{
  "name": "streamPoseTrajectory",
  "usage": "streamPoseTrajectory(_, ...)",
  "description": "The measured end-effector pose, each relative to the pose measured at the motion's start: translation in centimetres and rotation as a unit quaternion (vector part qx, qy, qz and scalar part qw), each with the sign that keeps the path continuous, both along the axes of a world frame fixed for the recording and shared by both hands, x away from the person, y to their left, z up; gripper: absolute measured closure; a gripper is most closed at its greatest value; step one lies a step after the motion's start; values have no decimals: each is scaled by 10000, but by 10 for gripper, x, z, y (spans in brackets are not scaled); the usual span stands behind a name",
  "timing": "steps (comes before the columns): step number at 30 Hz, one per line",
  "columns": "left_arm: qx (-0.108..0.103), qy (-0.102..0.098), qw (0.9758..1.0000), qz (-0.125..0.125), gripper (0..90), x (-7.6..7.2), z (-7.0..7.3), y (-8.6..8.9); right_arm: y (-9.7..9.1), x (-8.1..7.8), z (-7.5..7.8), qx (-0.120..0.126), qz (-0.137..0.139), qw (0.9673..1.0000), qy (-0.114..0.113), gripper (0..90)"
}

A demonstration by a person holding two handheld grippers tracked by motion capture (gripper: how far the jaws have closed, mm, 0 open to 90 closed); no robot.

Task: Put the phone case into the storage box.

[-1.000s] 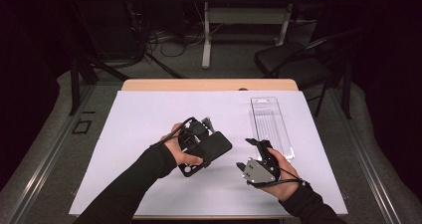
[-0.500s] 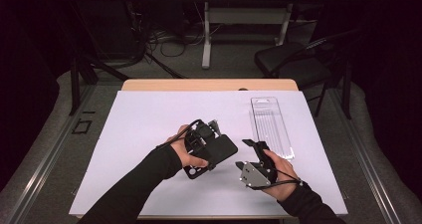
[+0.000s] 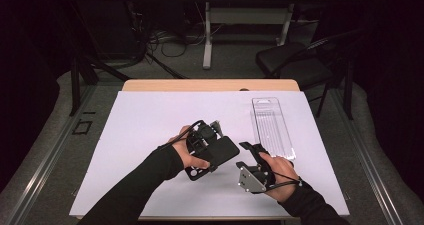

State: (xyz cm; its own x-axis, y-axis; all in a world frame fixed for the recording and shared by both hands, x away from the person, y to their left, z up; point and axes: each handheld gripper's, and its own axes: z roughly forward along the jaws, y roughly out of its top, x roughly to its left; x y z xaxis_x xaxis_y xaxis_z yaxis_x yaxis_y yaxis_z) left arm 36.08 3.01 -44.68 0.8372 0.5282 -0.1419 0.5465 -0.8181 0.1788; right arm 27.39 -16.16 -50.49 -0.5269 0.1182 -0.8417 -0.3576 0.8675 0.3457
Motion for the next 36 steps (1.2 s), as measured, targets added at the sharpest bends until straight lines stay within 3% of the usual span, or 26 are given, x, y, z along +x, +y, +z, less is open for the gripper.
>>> streamPoseTrajectory(1,-1,-2,10000,-5,150,0,0,0,1,0,1,-165,63,9998,-99,302)
streamPoseTrajectory(3,-2,18,10000,-22,149,0,0,-1,2,0,-1,-123,18,9999,-80,302)
streamPoseTrajectory(5,5,18,10000,-32,149,-1,0,-1,4,2,0,-288,156,9993,-201,306)
streamPoseTrajectory(14,-13,50,9999,-101,149,-2,-2,-6,9,1,-3,-524,171,9977,-388,336)
streamPoseTrajectory(18,-14,83,9999,-151,150,-3,-2,-9,11,4,-3,-766,245,9953,-536,362)
streamPoseTrajectory(28,-43,101,9997,-228,150,-5,-2,-14,11,5,-5,-869,266,9935,-692,407)
streamPoseTrajectory(36,-37,133,9996,-243,150,-5,-2,-15,11,5,-8,-879,318,9935,-656,460)
